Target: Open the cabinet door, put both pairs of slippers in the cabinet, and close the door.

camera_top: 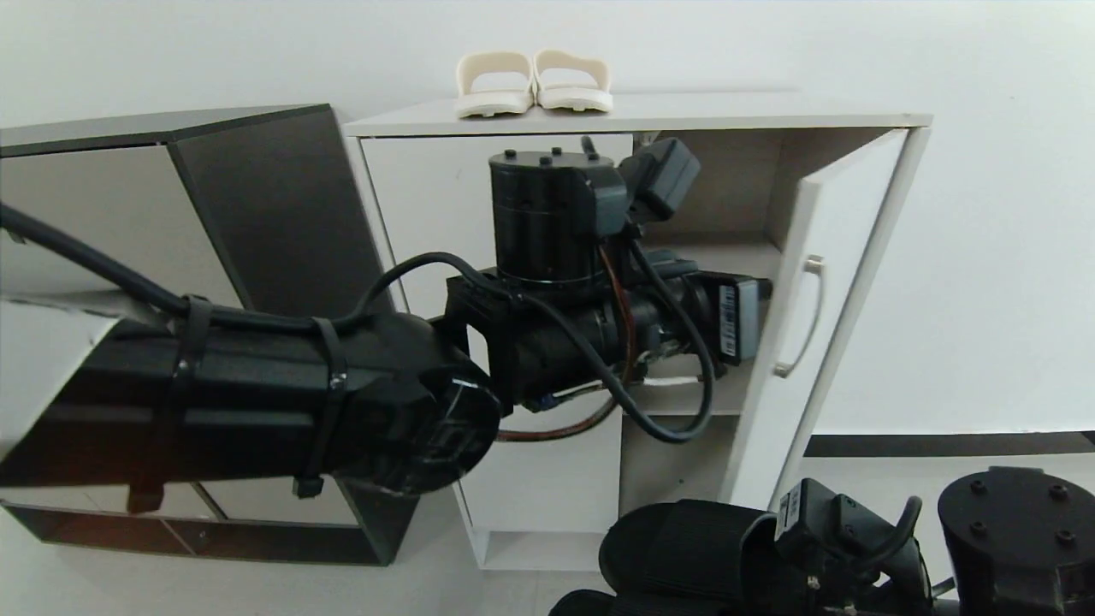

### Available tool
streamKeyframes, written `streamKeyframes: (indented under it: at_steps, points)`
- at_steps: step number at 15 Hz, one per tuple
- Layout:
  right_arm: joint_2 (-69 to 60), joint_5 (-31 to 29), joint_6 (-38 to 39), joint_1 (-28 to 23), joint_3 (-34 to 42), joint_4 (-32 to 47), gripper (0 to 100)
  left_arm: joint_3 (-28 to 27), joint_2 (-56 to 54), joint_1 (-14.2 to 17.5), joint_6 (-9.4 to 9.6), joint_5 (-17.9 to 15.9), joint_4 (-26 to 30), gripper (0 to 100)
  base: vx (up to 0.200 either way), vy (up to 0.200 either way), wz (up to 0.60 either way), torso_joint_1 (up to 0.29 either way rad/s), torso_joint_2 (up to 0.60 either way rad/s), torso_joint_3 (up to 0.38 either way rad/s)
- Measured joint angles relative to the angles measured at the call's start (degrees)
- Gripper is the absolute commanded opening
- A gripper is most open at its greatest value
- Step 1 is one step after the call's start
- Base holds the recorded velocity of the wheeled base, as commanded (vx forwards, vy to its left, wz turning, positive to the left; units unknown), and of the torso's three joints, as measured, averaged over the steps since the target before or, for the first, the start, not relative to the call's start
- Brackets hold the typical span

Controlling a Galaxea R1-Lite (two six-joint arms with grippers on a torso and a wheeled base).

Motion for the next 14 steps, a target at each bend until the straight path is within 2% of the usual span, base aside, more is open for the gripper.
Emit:
streamKeyframes:
  at_steps: [2,3,5,7,9,11,12,14]
  points:
    - [0.09,-0.22,0.06,0.89,0.09,-0.09,0,1.01,-0.5,-1.38,0.33,2.11,-3.29,0,0.0,0.0,0.0,0.0,0.0,0.0]
    - [0.3,-1.45,0.16,0.85,-0.3,-0.35,0,1.76,-0.66,-0.9,0.35,4.49,-6.0,0,0.0,0.0,0.0,0.0,0.0,0.0]
    - [1.51,-8.46,0.44,-1.26,-1.84,-0.46,0,3.8,-0.96,1.88,0.52,13.2,-13.45,0,0.0,0.0,0.0,0.0,0.0,0.0]
    - [3.85,-17.35,1.72,-5.18,-4.9,-0.39,0,8.4,-3.17,4.72,1.95,18.52,-16.12,0,0.0,0.0,0.0,0.0,0.0,0.0]
    - [6.53,-24.56,5.1,-7.38,-8.62,-0.35,0,17.83,-9.0,8.52,5.32,22.02,-16.18,0,0.0,0.0,0.0,0.0,0.0,0.0]
    - [9.57,-31.38,6.97,-8.66,-11.82,-0.69,0,30.37,-19.25,12.28,9.39,26.72,-15.3,0,0.0,0.0,0.0,0.0,0.0,0.0]
    - [10.51,-31.96,7.09,-9.23,-12.54,-0.96,0,35.97,-24.54,13.4,10.81,28.64,-14.18,0,0.0,0.0,0.0,0.0,0.0,0.0]
    - [11.52,-32.16,7.06,-9.84,-12.98,-1.01,0,48.4,-37.52,16.15,12.92,34.91,-9.03,0,0.0,0.0,0.0,0.0,0.0,0.0]
